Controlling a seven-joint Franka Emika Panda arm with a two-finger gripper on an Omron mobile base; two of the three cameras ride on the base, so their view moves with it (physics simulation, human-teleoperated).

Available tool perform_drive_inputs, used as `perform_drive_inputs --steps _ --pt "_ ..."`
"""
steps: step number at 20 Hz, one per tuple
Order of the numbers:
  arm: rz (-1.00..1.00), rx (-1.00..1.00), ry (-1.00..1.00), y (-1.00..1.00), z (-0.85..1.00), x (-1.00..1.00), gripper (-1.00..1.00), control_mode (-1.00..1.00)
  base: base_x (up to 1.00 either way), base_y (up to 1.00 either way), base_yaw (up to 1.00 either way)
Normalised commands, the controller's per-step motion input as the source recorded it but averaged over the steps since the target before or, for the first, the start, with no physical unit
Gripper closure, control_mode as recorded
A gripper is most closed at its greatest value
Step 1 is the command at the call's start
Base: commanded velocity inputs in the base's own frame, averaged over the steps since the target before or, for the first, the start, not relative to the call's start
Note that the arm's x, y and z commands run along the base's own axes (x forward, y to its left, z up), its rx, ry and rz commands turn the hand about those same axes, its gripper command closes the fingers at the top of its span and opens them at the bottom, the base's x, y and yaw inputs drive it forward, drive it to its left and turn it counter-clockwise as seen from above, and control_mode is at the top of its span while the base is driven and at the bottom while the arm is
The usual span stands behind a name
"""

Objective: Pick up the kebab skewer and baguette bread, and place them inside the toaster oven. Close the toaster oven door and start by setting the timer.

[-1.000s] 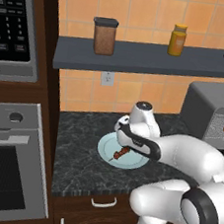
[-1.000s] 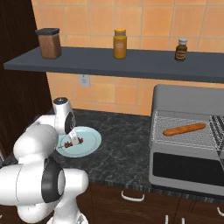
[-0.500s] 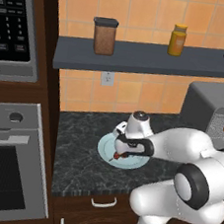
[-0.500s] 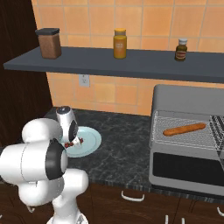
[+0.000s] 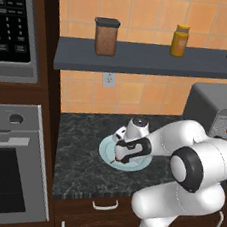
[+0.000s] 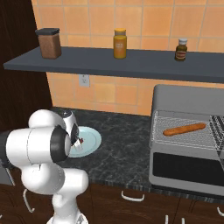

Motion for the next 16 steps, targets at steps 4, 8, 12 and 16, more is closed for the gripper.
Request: perform_drive_inputs --steps 4,8,12,16 --pt "0.00 0.00 0.00 0.08 -0.27 0.08 1.00 -1.00 0.00 0.00 0.00" --pt "0.00 0.00 0.00 0.03 -0.05 0.00 1.00 -1.00 0.00 0.00 0.00" --pt "0.00 0.00 0.00 0.00 0.00 0.00 1.00 -1.00 0.00 0.00 0.00" --pt "0.00 0.00 0.00 -0.04 0.38 -0.04 1.00 -1.00 0.00 0.00 0.00"
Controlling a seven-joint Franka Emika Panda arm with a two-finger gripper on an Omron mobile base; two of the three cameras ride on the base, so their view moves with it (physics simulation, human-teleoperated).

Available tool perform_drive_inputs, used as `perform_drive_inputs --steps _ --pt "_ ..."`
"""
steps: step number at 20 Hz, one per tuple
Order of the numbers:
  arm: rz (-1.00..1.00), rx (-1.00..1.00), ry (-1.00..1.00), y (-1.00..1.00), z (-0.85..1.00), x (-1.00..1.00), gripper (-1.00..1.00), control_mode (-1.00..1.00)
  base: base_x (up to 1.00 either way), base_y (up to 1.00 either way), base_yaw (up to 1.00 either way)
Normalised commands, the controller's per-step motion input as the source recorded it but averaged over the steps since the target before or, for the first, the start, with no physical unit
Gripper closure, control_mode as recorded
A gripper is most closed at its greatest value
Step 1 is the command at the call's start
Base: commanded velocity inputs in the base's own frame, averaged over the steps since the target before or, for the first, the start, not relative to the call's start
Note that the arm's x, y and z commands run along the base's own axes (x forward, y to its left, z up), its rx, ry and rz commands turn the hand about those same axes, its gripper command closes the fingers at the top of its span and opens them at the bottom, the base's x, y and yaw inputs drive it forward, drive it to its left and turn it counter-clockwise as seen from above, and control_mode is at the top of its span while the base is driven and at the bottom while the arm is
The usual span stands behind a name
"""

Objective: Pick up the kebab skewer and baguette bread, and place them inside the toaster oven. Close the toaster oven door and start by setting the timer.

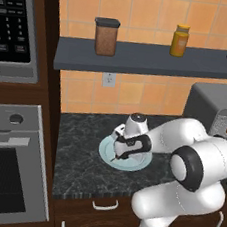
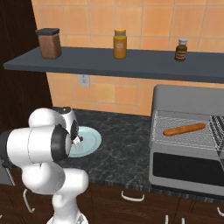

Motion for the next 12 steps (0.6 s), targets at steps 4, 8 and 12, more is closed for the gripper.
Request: perform_drive_inputs --steps 4,8,12 --pt "0.00 0.00 0.00 -0.36 0.71 -0.17 1.00 -1.00 0.00 0.00 0.00" --pt "-0.07 0.00 0.00 -0.81 0.44 -0.38 1.00 -1.00 0.00 0.00 0.00" --pt "-0.09 0.00 0.00 -0.99 0.47 -0.41 1.00 -1.00 0.00 0.00 0.00"
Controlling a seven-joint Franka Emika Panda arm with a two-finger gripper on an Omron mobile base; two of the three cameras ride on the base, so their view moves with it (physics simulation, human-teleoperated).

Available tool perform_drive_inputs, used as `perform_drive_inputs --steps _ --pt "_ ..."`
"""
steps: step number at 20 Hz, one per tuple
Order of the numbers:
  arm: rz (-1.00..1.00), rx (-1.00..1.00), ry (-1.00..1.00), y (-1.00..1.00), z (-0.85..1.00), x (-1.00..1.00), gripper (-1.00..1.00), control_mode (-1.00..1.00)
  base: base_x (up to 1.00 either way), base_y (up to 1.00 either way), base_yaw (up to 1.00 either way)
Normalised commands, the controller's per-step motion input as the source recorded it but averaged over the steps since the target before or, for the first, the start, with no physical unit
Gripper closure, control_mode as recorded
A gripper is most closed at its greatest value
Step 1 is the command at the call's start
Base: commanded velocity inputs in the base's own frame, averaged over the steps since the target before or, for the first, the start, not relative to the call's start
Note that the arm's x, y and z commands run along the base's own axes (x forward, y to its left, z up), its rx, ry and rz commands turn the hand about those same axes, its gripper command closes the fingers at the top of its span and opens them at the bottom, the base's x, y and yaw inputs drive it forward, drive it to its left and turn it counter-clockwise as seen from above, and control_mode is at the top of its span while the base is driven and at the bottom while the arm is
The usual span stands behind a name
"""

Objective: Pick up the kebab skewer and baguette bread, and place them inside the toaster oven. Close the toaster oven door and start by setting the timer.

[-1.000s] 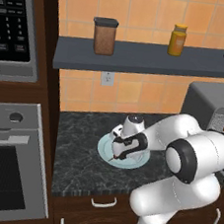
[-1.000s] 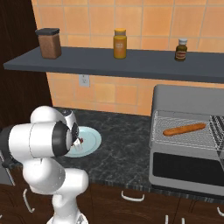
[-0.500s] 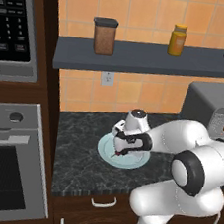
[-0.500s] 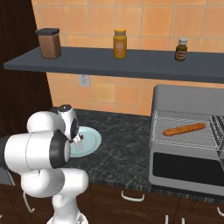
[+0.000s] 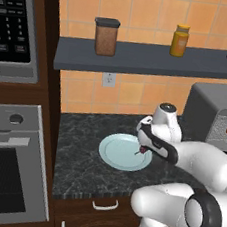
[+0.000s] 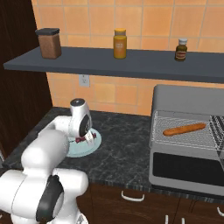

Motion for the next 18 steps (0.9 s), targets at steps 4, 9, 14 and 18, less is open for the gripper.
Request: perform_drive_inputs --steps 4,9,14,18 --pt "-0.10 0.00 0.00 -0.99 0.47 -0.42 1.00 -1.00 0.00 0.00 0.00" --pt "-0.07 0.00 0.00 -1.00 0.40 -0.39 1.00 -1.00 0.00 0.00 0.00" --pt "-0.07 0.00 -0.01 -0.97 0.30 -0.10 1.00 -1.00 0.00 0.00 0.00" --pt "-0.07 0.00 -0.03 -0.84 0.11 0.00 1.00 -1.00 0.00 0.00 0.00"
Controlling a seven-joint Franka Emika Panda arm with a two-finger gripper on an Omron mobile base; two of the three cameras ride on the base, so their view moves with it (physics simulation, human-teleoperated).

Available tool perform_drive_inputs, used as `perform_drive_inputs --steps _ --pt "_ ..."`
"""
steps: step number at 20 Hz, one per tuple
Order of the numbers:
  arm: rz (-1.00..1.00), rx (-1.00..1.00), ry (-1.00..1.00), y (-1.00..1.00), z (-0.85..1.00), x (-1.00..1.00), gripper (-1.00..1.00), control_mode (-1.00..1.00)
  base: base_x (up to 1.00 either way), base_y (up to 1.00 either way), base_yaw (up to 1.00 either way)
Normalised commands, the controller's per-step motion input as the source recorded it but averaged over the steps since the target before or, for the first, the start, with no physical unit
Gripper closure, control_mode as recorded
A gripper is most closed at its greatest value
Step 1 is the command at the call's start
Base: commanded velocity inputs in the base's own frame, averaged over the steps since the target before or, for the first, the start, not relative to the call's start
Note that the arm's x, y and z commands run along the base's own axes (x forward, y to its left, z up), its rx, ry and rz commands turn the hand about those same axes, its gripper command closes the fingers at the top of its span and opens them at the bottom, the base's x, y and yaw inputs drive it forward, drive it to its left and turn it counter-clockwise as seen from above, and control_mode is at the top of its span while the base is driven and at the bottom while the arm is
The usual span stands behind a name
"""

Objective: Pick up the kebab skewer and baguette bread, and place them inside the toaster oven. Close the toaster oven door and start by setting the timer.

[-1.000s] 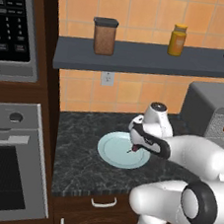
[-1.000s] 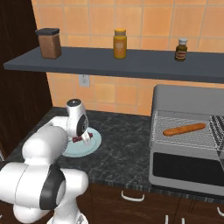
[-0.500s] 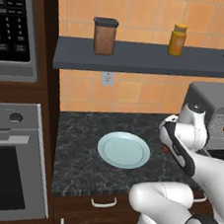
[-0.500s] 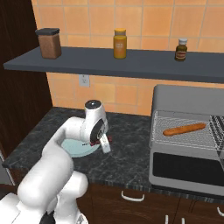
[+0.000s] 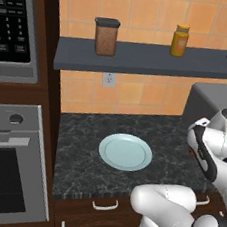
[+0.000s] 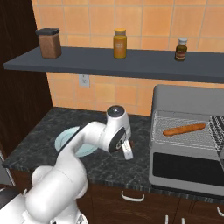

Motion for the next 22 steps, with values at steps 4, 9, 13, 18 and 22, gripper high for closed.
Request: perform_drive_inputs --steps 4,9,13,18,22 --pt "-0.08 0.00 -0.05 -0.76 0.08 0.00 1.00 -1.00 0.00 0.00 0.00" --pt "-0.08 0.00 -0.06 -0.74 0.08 0.00 1.00 -1.00 0.00 0.00 0.00" --pt "-0.09 0.00 -0.06 -0.79 0.06 0.00 1.00 -1.00 0.00 0.00 0.00" --pt "-0.12 0.00 -0.09 -0.82 0.43 0.01 1.00 -1.00 0.00 0.00 0.00" --pt "-0.11 0.00 -0.10 -0.79 0.43 0.00 1.00 -1.00 0.00 0.00 0.00"
